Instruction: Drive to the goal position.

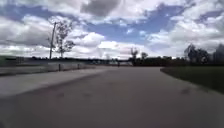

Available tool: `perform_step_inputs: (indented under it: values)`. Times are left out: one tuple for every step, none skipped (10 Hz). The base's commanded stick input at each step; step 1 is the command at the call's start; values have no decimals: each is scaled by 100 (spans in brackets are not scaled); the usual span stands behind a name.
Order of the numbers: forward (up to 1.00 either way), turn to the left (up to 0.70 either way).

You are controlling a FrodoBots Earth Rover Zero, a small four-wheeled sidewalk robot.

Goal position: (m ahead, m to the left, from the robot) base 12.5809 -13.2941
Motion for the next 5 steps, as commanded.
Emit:
perform_step_inputs:
  values:
    - [100, -12]
    - [100, -12]
    - [100, -12]
    - [100, -12]
    - [100, -12]
